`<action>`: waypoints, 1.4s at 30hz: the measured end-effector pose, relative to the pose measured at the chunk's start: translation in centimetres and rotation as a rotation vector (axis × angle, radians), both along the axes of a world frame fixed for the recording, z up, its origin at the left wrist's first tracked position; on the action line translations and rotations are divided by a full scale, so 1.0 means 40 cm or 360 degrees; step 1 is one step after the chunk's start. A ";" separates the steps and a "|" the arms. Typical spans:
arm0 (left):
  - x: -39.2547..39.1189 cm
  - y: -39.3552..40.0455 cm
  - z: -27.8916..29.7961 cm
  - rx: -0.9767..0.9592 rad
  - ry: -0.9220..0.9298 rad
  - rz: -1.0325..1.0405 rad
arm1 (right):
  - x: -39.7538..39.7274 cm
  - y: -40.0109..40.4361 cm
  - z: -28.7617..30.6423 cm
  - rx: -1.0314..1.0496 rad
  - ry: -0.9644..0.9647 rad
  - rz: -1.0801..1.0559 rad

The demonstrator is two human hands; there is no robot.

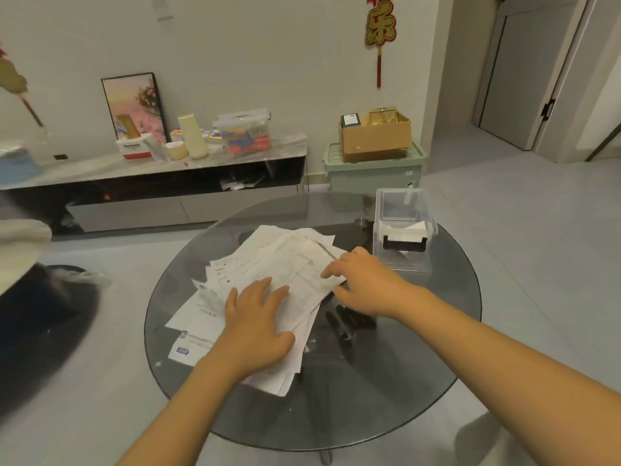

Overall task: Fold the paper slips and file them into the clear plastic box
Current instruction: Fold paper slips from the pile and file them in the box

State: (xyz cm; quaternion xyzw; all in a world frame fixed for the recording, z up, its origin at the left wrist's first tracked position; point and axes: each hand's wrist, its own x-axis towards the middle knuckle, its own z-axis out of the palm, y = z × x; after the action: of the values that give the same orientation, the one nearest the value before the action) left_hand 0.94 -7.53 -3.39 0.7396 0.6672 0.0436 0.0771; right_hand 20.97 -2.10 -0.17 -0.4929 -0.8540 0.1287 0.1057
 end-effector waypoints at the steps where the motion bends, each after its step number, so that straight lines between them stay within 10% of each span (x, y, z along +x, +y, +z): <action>1: -0.010 -0.003 -0.006 -0.0045 0.0036 0.0006 | -0.008 -0.004 -0.002 -0.0040 0.0008 0.0012; 26: 0.037 -0.026 0.049 0.0148 -0.1216 -0.0067 | 0.061 -0.033 -0.025 -0.0346 0.0125 -0.0010; 33: 0.041 0.007 0.001 0.0091 -0.1152 0.0163 | 0.117 -0.026 -0.052 -0.0488 0.0418 -0.0339; 42: 0.073 -0.006 -0.047 0.0287 -0.0176 -0.0531 | 0.093 -0.048 -0.059 -0.0358 0.0433 -0.0454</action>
State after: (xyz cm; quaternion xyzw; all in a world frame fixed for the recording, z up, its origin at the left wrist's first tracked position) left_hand 3.87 -7.77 -5.27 0.8403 0.5236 0.1302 0.0532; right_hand 24.70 -4.02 -2.53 -0.5955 -0.7338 0.2722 0.1813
